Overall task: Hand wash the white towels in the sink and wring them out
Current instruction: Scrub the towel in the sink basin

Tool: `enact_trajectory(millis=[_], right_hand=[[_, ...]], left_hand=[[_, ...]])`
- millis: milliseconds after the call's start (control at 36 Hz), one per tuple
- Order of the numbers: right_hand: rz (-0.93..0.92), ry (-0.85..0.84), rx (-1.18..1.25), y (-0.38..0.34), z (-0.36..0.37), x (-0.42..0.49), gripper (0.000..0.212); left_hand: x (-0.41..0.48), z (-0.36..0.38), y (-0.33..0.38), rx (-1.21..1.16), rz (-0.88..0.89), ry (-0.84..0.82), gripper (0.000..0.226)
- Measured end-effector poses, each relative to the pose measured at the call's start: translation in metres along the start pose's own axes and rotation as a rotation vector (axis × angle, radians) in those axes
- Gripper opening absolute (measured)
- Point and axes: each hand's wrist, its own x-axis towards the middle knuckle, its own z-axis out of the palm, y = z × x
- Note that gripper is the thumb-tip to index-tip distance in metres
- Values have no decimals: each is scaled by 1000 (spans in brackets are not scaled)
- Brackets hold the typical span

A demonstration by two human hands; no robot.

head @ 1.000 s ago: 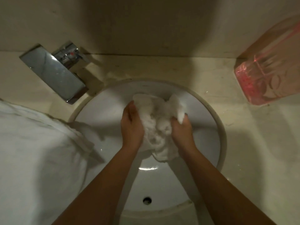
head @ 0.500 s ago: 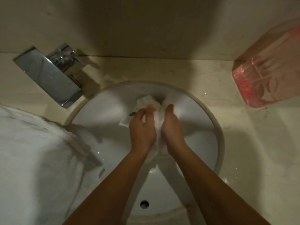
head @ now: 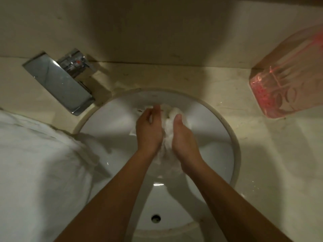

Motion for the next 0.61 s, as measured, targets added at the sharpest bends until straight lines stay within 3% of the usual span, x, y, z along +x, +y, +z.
enact_trajectory(millis=[167,306,389,500,611], right_hand=[[173,197,148,10,-11,34,76],[71,61,20,10,3,-13,73],[7,-4,1,4,3,-23,66],[-33,99,-6,-2,-12,-1,67],[51,186,16,5,-30,17,75]], left_hand=[[-41,0,-12,-108,-15,-105,33],[-15,-5,5,-47,34,1,31],[-9,-8,6,-36,-27,20,34],[-30,-5,8,-113,-88,-105,42],[-40,-9,13,-112,-6,-217,40]])
